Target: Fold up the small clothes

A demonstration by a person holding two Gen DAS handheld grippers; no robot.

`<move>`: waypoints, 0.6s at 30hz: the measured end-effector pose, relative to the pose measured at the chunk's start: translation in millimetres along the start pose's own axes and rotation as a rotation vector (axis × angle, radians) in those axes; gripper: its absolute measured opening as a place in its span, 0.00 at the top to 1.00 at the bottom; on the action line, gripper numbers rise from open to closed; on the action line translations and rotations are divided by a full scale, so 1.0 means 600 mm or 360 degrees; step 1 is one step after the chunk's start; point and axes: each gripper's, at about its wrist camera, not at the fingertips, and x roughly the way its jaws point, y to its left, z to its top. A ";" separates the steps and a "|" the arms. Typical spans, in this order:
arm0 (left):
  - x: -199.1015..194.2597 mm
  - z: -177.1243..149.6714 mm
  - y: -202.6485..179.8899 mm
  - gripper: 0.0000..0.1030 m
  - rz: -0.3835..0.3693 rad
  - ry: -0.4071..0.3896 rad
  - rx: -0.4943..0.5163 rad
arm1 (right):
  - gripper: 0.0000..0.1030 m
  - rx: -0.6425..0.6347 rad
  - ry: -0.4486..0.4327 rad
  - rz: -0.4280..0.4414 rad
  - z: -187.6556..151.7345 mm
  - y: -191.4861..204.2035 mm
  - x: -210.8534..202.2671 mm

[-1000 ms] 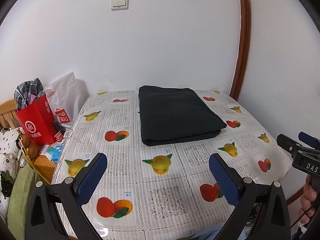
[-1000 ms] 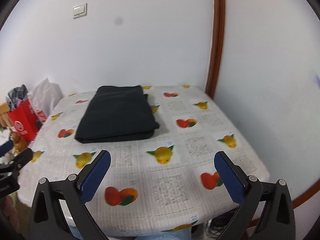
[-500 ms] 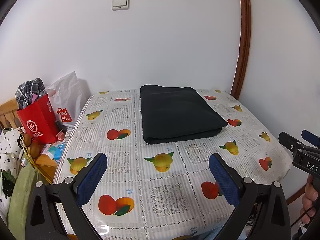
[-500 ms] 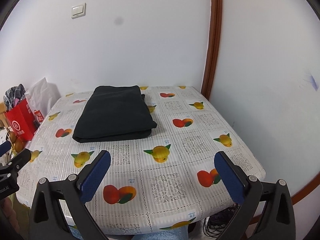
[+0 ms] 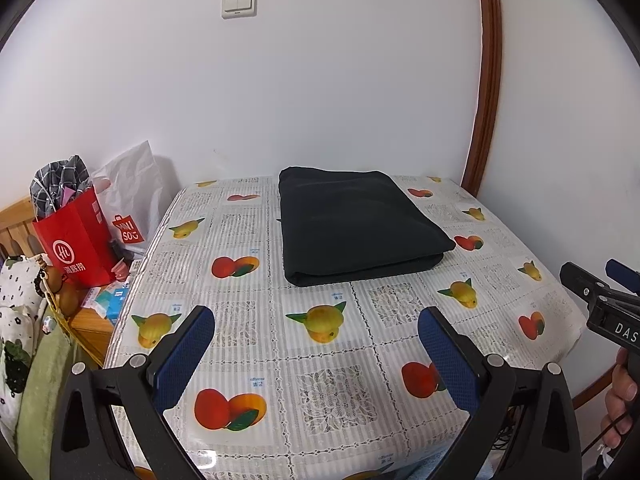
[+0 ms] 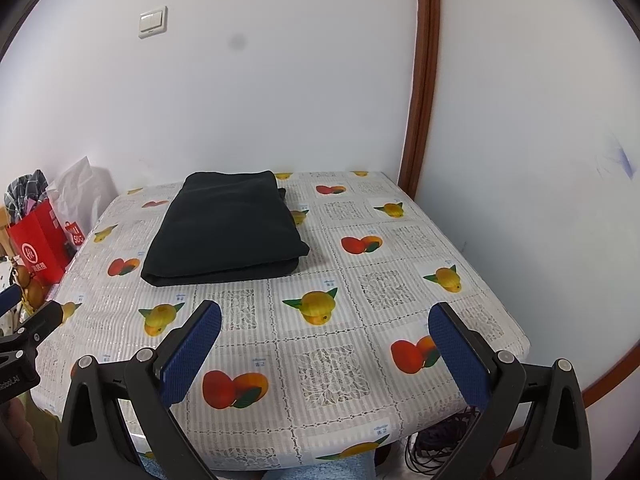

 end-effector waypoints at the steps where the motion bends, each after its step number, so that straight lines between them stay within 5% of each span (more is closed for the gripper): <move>1: 0.000 0.000 0.000 0.00 0.0001 0.0000 -0.0001 | 0.01 0.0000 0.0000 0.0002 0.000 -0.001 0.000; 18: -0.002 -0.003 0.007 0.00 0.0001 -0.0003 0.0008 | 0.01 0.0010 -0.0007 -0.0001 0.000 -0.006 -0.002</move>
